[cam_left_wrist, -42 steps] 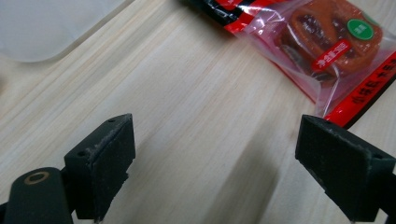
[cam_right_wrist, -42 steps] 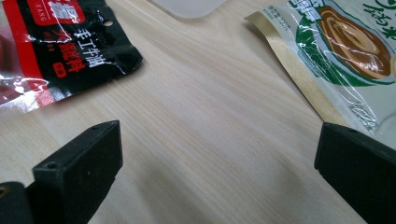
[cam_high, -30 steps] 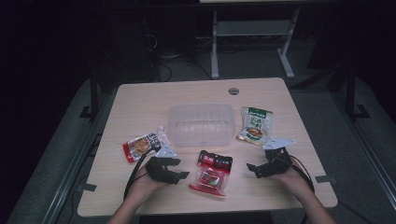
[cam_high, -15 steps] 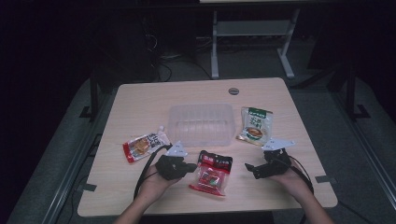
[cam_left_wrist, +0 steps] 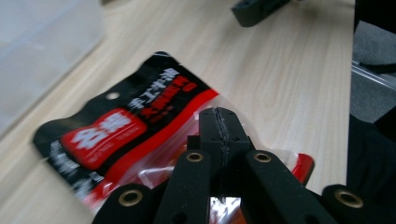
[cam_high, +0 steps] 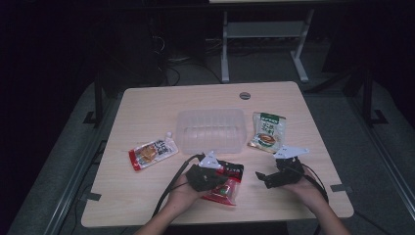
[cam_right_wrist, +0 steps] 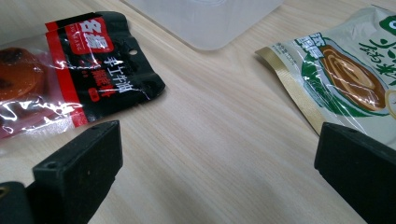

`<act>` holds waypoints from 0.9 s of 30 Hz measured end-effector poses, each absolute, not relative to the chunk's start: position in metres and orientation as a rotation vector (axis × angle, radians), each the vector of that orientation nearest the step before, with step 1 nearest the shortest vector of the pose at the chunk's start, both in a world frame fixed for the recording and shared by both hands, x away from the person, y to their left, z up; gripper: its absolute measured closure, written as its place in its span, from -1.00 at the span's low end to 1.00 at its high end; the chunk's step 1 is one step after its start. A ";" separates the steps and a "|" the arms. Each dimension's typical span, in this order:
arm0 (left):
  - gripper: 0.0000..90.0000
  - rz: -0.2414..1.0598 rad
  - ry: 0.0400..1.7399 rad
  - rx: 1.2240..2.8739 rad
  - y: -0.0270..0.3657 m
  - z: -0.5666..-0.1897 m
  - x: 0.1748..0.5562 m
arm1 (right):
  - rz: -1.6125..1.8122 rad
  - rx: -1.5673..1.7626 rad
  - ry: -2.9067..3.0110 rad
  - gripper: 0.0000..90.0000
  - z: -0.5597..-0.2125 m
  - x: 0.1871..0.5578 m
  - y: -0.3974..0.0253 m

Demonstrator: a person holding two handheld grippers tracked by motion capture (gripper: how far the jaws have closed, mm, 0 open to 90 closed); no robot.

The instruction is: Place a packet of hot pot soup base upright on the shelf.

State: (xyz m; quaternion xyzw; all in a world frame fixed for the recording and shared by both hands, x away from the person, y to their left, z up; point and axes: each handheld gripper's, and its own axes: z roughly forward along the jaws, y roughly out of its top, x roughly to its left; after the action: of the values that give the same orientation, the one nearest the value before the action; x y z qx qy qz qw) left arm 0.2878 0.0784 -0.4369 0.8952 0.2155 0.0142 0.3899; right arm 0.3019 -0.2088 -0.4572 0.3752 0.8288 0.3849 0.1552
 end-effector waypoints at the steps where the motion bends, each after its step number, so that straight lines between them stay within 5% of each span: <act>1: 0.99 0.027 0.547 2.274 0.075 -0.438 0.287 | 1.105 1.074 2.375 -0.99 -0.457 0.302 -0.209; 14: 0.99 -0.033 0.497 2.311 0.055 -0.451 0.276 | 1.109 1.073 2.372 -0.99 -0.457 0.303 -0.210; 27: 0.99 -0.078 0.519 2.380 0.077 -0.453 0.266 | 1.111 1.075 2.366 -0.99 -0.457 0.304 -0.211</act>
State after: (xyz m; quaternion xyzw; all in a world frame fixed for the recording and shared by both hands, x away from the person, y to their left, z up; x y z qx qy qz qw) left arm 0.2664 0.0771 -0.4534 0.9165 0.1998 -0.0300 0.3452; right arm 0.3045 -0.2112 -0.4573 0.3755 0.8268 0.3882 0.1569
